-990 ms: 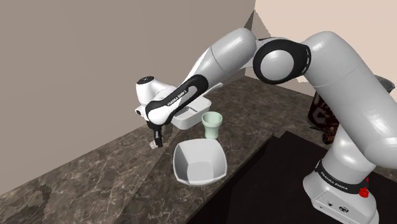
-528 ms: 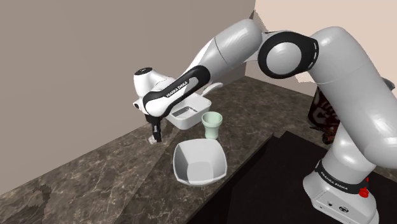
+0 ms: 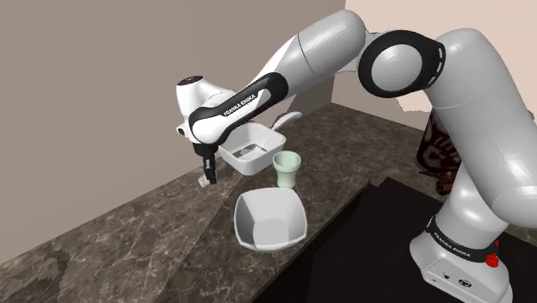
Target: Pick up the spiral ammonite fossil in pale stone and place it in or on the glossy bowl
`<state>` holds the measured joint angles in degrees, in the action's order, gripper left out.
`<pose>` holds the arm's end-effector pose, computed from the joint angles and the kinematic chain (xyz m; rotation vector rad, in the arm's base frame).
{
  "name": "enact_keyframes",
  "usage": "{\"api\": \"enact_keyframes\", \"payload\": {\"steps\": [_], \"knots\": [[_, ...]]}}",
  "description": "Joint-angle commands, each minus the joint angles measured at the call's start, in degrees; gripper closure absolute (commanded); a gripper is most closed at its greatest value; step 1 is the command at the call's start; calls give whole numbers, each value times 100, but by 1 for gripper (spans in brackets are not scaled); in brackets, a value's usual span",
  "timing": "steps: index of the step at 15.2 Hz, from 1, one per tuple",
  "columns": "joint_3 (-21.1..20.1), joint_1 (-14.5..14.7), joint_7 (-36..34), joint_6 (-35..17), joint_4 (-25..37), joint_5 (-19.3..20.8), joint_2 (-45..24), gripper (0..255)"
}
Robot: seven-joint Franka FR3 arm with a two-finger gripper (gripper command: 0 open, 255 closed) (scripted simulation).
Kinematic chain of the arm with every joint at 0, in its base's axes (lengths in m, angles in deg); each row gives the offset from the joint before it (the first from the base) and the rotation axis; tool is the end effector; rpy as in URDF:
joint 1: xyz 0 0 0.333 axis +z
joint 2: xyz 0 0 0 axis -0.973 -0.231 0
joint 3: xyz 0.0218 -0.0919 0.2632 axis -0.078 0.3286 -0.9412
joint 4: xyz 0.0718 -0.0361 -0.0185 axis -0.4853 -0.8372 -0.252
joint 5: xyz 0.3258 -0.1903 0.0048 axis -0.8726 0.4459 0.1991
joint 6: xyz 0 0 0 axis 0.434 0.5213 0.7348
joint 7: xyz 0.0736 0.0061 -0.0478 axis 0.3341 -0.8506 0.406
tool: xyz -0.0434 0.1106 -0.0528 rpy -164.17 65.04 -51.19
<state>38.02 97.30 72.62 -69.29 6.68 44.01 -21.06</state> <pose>0.6070 0.3290 0.2387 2.6862 1.5600 0.0374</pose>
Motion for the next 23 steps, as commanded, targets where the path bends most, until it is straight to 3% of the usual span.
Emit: {"api": "enact_keyframes", "payload": {"steps": [1,11,16,23], "knots": [[-9,-9,27,134,88,-17,46,255],[-53,-22,84,672,328,-85,348,255],[-168,-118,-94,-62,-1625,-186,1565,255],[-345,-148,-253,-739,-3733,-434,3020,255]]}}
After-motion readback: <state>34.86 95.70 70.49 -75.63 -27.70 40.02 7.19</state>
